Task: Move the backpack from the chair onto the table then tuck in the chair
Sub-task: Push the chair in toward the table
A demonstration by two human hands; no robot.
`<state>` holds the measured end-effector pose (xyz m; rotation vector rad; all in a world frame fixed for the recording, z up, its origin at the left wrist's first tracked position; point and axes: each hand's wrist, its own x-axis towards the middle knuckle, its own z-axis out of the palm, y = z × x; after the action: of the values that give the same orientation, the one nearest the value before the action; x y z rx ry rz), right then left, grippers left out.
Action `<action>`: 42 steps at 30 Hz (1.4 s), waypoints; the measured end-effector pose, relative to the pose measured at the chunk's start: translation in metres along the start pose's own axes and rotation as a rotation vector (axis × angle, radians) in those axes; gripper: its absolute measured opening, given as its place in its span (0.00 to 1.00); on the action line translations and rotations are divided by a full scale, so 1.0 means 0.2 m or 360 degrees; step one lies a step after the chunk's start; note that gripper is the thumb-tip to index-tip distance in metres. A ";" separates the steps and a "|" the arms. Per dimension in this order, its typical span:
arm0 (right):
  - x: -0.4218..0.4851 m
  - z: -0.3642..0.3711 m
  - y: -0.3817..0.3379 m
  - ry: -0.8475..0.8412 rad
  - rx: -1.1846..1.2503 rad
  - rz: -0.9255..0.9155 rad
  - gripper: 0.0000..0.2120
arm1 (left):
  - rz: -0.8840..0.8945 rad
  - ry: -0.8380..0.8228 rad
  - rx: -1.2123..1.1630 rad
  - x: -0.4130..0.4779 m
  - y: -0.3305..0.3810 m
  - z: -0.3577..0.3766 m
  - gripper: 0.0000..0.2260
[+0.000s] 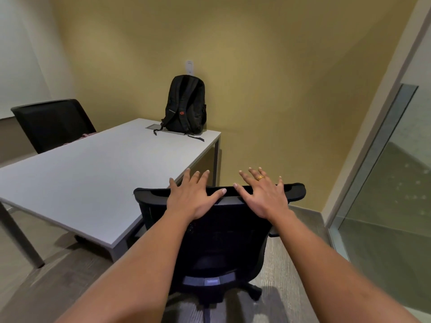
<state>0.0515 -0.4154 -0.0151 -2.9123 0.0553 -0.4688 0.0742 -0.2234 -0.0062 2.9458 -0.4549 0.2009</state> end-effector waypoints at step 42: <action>1.64 0.28 1.19 -0.0273 0.0254 -0.0909 0.28 | -0.1073 0.0265 -0.0158 1.37 0.65 0.34 0.38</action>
<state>0.3790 -0.6605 -0.0121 -2.7594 -0.8125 -0.2796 0.2999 -0.4365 -0.0128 2.7628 0.5299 0.3159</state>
